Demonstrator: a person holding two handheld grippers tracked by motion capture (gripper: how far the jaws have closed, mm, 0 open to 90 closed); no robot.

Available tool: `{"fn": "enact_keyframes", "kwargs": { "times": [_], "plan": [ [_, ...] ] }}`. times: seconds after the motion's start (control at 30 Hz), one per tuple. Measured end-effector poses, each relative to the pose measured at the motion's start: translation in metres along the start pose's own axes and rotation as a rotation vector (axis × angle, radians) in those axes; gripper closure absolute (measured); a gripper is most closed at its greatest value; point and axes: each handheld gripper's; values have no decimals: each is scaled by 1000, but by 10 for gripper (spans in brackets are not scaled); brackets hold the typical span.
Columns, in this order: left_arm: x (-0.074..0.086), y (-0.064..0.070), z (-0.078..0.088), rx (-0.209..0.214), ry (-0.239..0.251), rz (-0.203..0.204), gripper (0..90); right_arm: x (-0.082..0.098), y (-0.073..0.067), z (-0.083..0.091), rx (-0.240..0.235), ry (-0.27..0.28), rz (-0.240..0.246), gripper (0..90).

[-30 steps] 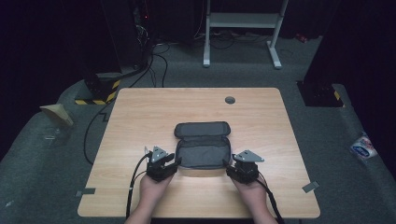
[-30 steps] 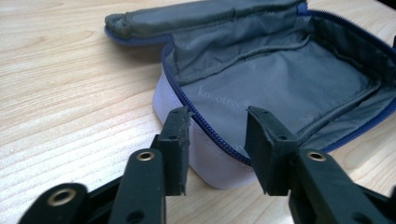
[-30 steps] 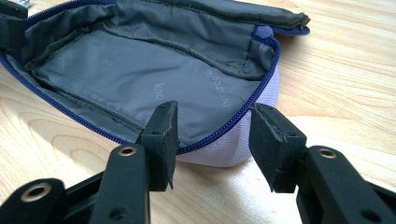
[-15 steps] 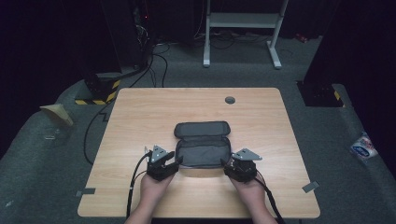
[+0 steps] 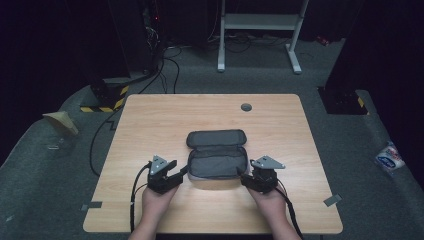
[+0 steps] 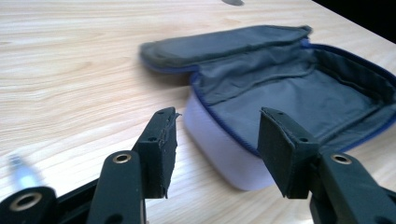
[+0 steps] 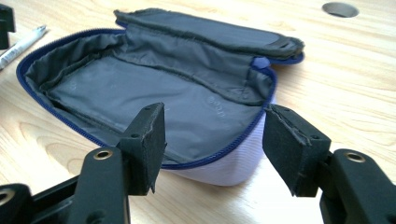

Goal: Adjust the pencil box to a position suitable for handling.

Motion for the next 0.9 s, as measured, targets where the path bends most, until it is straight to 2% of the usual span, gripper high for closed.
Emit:
{"fn": "enact_keyframes", "kwargs": {
  "times": [0.1, 0.23, 0.37, 0.4, 0.57, 0.7, 0.77, 0.9],
  "plan": [
    [3, -11, 10, -21, 12, 27, 467, 0, 7, 5, 8, 6, -14, 386],
    [8, -28, 25, -69, 25, 48, 467, 3, 20, 11, 27, 17, -8, 382],
    [13, -45, 39, -103, 36, 87, 469, 12, 32, 16, 59, 18, 7, 368],
    [15, -50, 43, -127, 36, 90, 469, 15, 34, 17, 75, 12, 6, 369],
    [27, -68, 59, -168, 17, 125, 469, 33, 54, 25, 110, -22, 1, 370],
    [41, -73, 68, -204, -8, 138, 445, 48, 66, 28, 107, -67, -17, 368],
    [44, -73, 71, -206, -14, 159, 439, 54, 70, 30, 116, -88, -16, 370],
    [45, -69, 72, -232, -51, 140, 436, 61, 75, 32, 124, -109, -13, 419]
  ]
}}
Point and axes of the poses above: each handheld gripper's, and its own axes: z roughly backward along the jaws, x roughly out of its underside, y roughly to its right, and after that the axes turned 2 degrees about x, right-handed
